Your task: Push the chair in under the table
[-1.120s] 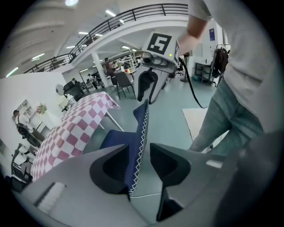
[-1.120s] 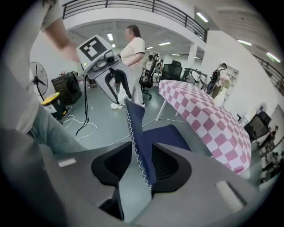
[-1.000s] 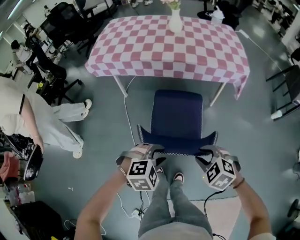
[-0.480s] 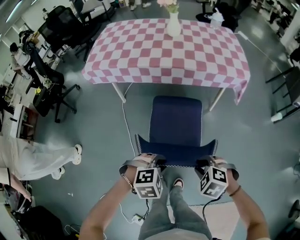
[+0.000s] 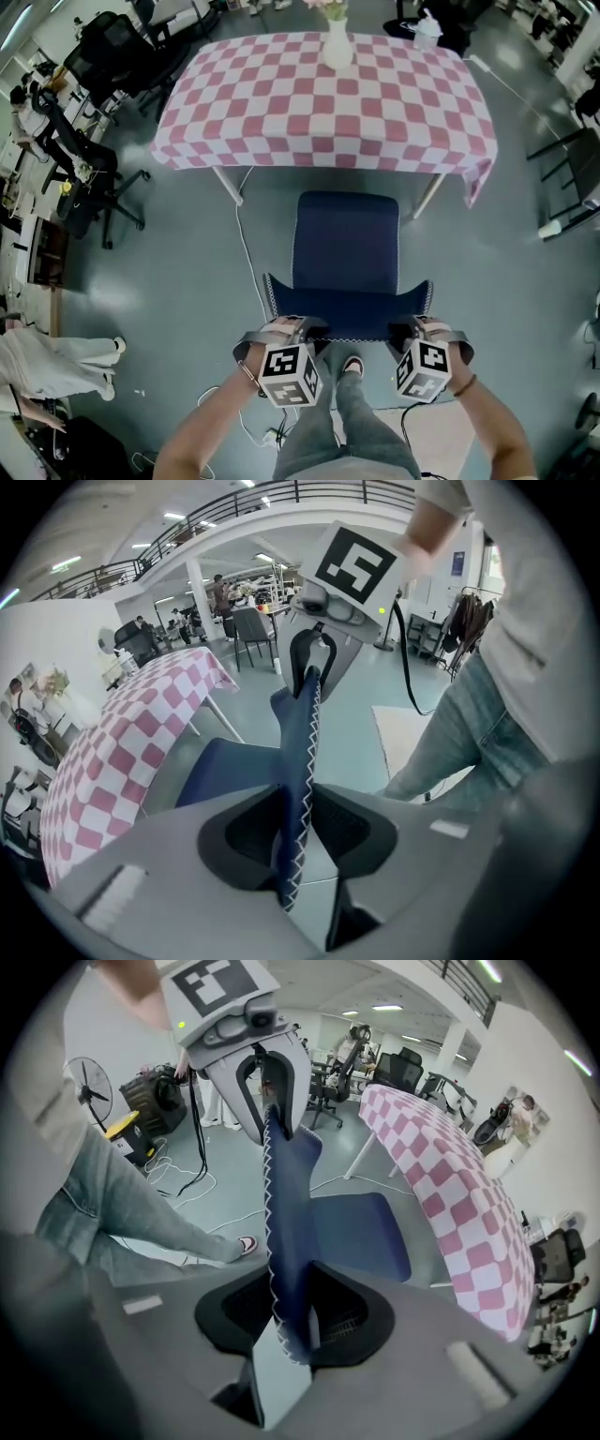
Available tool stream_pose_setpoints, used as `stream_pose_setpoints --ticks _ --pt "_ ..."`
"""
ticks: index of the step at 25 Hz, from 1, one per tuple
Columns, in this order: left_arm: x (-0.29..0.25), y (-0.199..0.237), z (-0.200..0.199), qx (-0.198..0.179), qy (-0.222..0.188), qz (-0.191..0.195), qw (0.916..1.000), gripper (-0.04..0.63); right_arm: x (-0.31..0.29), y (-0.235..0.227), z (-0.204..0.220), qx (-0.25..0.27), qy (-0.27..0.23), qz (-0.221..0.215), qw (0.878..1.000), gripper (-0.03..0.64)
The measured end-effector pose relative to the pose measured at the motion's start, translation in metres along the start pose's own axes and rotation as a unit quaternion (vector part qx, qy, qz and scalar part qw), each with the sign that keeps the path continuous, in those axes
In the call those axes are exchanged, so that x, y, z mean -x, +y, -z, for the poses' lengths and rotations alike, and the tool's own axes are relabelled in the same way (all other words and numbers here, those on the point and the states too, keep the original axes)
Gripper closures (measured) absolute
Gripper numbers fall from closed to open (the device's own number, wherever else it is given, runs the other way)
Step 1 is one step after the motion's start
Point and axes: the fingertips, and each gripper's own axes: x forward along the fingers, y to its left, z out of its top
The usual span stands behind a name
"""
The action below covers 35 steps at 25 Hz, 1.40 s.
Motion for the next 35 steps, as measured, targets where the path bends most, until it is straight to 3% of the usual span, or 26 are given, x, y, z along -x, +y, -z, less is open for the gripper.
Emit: stream_pose_setpoints --ticks 5,10,20,26,31,35 --pt "-0.001 0.004 -0.003 -0.010 0.002 -0.013 0.9999 0.495 0.000 -0.004 0.001 0.015 0.009 -0.004 1.000 0.508" --pt "-0.008 0.025 -0.010 0.004 -0.004 -0.033 0.9994 0.500 -0.003 -0.030 0.005 -0.011 0.012 0.016 1.000 0.508" --pt "-0.022 0.116 -0.018 0.002 -0.008 -0.095 0.9954 0.495 -0.017 -0.122 -0.009 -0.033 -0.001 0.065 0.997 0.509" --pt "-0.030 0.165 -0.023 0.010 -0.002 -0.082 0.9966 0.495 -0.022 -0.172 -0.018 -0.035 -0.007 0.079 0.996 0.509" --pt "-0.036 0.208 -0.021 0.006 0.011 -0.109 0.9940 0.488 -0.029 -0.206 -0.028 -0.035 -0.005 0.083 0.996 0.512" --pt "-0.040 0.241 -0.016 0.024 0.025 -0.103 0.9941 0.474 -0.034 -0.234 -0.040 -0.034 -0.007 0.086 0.996 0.515"
